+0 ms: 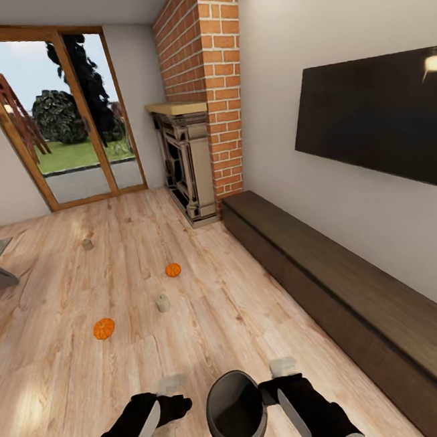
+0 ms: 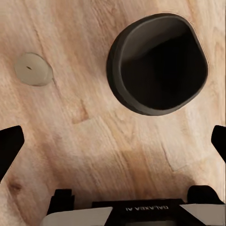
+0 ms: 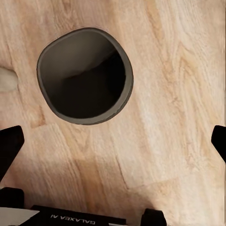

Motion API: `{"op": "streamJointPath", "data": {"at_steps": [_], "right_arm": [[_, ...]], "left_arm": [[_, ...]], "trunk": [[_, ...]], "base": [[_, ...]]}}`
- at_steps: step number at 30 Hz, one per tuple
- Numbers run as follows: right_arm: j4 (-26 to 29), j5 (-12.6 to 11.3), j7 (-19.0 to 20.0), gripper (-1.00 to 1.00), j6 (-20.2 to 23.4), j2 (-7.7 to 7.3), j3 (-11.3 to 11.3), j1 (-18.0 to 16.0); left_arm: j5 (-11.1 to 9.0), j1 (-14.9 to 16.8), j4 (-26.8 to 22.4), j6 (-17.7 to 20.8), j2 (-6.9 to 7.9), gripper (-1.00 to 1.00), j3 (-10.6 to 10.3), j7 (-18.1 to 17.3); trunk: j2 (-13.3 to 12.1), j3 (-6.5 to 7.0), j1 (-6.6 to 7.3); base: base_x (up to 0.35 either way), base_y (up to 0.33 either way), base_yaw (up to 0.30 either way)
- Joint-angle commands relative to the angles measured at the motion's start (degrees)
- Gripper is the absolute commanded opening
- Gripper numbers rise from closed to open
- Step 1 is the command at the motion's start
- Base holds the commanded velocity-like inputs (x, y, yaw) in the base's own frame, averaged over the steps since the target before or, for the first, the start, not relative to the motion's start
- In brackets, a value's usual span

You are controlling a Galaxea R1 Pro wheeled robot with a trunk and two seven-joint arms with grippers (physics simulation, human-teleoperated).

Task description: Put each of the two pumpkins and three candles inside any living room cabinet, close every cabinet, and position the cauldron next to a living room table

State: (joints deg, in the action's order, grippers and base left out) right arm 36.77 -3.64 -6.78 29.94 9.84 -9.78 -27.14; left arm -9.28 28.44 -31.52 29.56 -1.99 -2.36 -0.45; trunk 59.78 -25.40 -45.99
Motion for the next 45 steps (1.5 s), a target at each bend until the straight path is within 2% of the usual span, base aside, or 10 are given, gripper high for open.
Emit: {"op": "streamJointPath", "data": {"at_steps": [1,4,10,26,45], "right_arm": [[0.0,-0.5,-0.5,1.00,0.5,0.05,-0.3,-1.1],[-0.3,-0.8,-0.6,1.00,1.5,0.16,-0.5,-3.0],[-0.7,-1.0,-0.6,1.00,1.9,0.16,-0.5,-4.4],[-0.7,-1.3,-0.6,1.00,1.8,0.16,-0.5,-4.5],[-0.7,-1.3,-0.5,1.00,1.2,0.16,-0.5,-4.5]], "left_arm": [[-0.4,0.2,-1.4,0.4,-0.47,1.00,-0.2,0.3],[-0.3,0.6,-4.4,0.5,-1.69,1.00,-0.2,0.6],[-0.3,1.0,-4.6,0.5,-3.14,1.00,-0.1,0.7],[-0.6,1.0,-3.9,-0.2,-3.25,1.00,0.2,0.7],[-0.7,1.0,-3.9,-0.3,-3.21,1.00,0.5,0.6]], "trunk": [[0.0,-0.07,0.00],[0.0,-0.07,0.00],[0.0,-0.07,0.00],[0.0,-0.07,0.00],[7.7,-3.48,-4.18]], "base": [[0.001,-0.003,0.002],[0.000,-0.001,0.001],[0.000,0.000,0.000],[0.000,0.000,0.000],[0.000,0.000,0.000]]}}
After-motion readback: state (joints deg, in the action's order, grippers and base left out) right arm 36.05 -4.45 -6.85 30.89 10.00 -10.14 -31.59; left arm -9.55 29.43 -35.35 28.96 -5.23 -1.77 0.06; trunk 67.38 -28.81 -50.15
